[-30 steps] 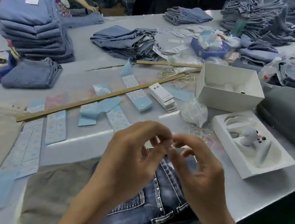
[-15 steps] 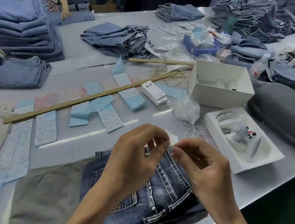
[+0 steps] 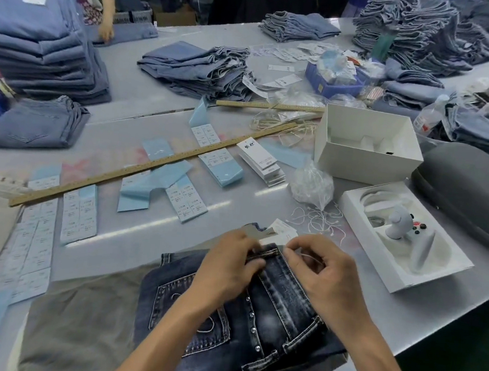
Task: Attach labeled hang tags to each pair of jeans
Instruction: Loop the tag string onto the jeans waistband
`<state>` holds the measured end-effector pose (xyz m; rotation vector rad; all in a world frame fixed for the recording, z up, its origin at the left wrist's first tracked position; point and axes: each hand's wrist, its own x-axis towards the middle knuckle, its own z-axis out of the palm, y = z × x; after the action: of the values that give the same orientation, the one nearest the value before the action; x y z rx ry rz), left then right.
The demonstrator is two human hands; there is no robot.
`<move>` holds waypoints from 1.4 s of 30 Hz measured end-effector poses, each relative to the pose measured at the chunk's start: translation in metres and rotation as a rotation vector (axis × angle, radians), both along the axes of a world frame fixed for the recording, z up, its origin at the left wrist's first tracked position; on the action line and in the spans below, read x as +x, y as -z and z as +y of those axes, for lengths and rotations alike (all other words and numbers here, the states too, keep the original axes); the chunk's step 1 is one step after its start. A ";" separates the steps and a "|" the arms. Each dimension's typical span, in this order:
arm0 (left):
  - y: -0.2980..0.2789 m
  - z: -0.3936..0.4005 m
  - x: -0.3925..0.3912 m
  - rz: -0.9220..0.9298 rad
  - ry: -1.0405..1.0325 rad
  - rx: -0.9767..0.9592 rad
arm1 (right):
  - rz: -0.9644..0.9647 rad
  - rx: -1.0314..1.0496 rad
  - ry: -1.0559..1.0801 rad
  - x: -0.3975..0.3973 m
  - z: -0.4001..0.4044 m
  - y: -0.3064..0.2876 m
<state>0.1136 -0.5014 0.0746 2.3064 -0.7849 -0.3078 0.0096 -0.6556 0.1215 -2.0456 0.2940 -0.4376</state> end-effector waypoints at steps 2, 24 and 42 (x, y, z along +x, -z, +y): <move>0.014 -0.003 -0.001 0.029 -0.003 0.043 | 0.130 -0.101 0.016 0.007 0.006 0.014; 0.009 0.010 0.014 0.321 -0.160 -0.097 | 0.289 -0.349 0.182 0.023 0.043 0.065; 0.003 0.020 0.019 0.508 -0.052 -0.295 | 0.125 -0.427 0.268 0.016 0.052 0.059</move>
<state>0.1331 -0.4810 0.0718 1.8530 -0.4733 -0.6738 0.0253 -0.6032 0.0628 -2.4671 0.5974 -0.5748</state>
